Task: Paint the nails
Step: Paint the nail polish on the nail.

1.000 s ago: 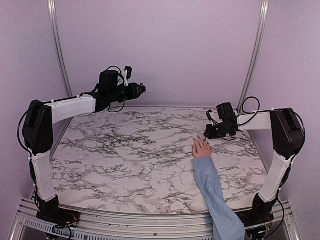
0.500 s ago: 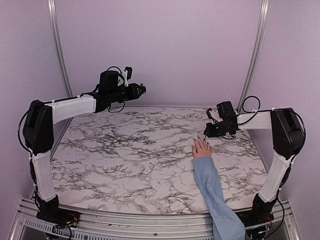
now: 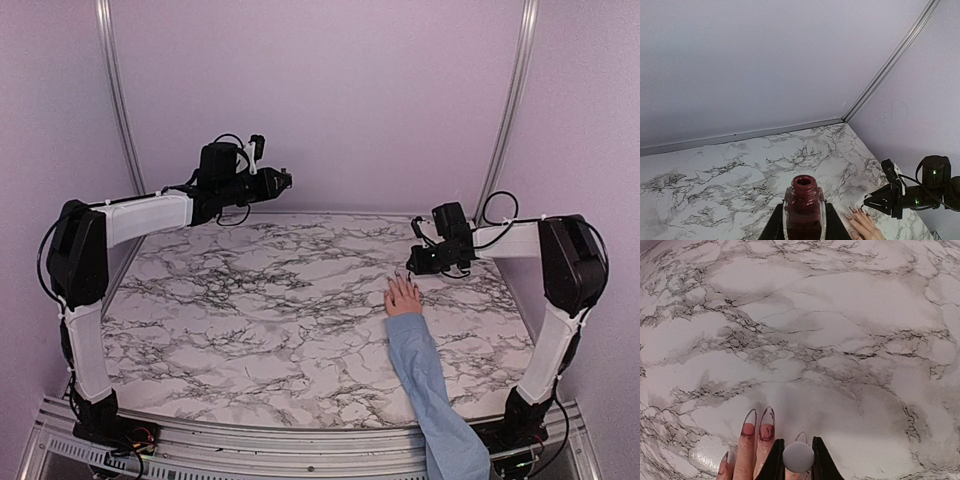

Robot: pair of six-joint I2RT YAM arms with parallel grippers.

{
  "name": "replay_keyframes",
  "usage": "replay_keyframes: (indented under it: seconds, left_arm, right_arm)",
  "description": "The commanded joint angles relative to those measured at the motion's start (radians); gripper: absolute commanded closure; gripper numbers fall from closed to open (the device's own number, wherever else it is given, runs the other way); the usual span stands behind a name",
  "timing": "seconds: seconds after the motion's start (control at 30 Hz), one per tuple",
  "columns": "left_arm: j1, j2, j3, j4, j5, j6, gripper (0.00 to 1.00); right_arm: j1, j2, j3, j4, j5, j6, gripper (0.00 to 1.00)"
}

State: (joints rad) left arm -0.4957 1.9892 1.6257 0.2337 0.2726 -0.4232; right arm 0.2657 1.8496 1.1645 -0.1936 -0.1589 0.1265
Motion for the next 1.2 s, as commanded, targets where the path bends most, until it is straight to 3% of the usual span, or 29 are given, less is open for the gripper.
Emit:
replay_keyframes:
  seconds: [0.0,1.17]
  left_arm:
    - [0.011,0.006,0.035,0.014,0.011,0.005,1.0]
    - [0.034,0.025,0.059,0.013,0.026,0.002,1.0]
  right_arm:
    - [0.01,0.019,0.046,0.01,-0.011,0.002,1.0]
    - [0.013,0.046,0.102,0.01,0.018,0.012,1.0]
